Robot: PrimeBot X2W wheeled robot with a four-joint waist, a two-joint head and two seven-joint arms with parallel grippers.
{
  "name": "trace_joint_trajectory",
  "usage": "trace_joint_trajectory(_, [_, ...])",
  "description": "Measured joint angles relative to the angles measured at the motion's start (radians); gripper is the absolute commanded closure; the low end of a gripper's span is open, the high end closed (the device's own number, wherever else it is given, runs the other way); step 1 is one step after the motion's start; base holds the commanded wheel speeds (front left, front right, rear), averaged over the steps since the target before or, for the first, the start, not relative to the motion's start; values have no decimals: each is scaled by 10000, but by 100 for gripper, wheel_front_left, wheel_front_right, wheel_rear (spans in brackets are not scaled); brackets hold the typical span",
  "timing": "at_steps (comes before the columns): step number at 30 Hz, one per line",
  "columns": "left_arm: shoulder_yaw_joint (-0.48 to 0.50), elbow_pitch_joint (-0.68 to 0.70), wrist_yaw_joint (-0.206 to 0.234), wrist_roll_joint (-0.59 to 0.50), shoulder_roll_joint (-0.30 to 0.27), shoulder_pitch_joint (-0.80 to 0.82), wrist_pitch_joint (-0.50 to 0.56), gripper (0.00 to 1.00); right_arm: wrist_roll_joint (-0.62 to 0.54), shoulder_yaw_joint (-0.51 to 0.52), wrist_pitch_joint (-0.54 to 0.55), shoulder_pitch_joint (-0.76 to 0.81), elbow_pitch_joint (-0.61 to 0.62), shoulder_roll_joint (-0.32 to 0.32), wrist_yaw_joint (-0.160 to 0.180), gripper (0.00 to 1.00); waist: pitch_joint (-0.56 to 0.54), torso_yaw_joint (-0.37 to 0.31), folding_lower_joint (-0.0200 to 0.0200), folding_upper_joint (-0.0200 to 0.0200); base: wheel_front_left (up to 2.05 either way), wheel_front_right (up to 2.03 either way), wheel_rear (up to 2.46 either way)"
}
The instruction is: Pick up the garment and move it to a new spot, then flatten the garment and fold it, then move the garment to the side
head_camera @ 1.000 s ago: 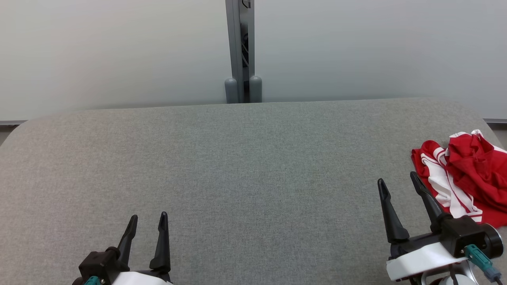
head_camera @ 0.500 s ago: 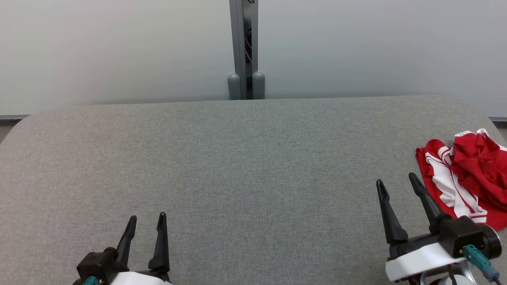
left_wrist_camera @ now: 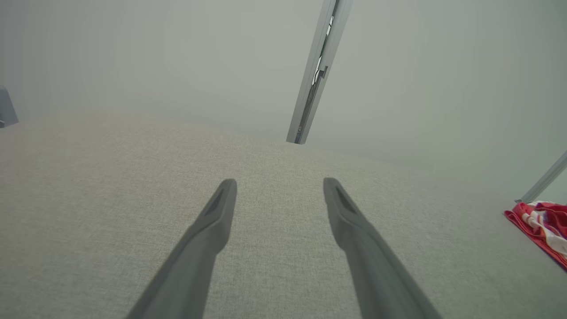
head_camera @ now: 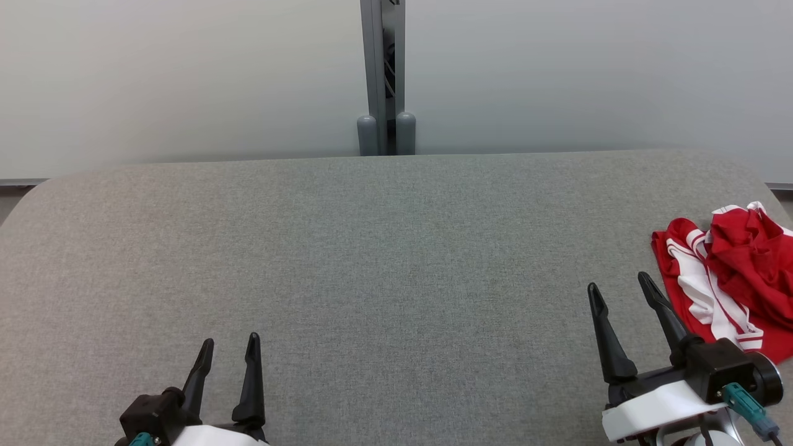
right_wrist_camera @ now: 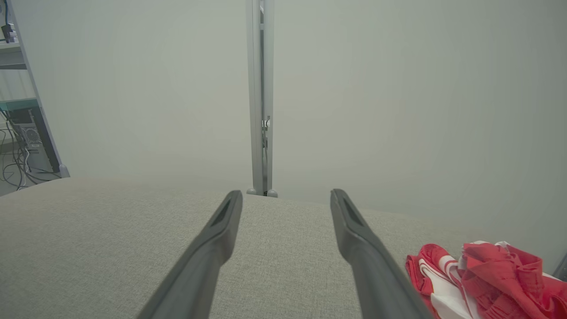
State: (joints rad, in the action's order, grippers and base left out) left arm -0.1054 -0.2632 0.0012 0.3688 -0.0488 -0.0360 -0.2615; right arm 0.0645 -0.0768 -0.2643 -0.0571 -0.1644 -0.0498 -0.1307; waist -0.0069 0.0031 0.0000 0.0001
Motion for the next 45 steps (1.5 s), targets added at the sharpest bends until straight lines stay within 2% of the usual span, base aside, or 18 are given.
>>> trace_joint_trajectory(21, [-4,-125,0,77,-2,22,0,0,23,-58,0,-35,-73,0,0,0,36,67,0,-1,0,0,0])
trace_joint_trajectory(22, [-6,-157,-2,115,4,12,2,100,21,-56,0,-26,-94,6,0,100,30,73,0,0,0,0,0])
trace_joint_trajectory(28, [-79,-639,-2,190,54,-296,79,100,123,-36,52,428,-541,132,0,100,30,73,0,-1,0,0,0])
trace_joint_trajectory(45, [-50,-573,-245,2917,50,-4,608,100,3705,470,895,458,-502,-65,0,100,36,58,0,0,0,0,0])
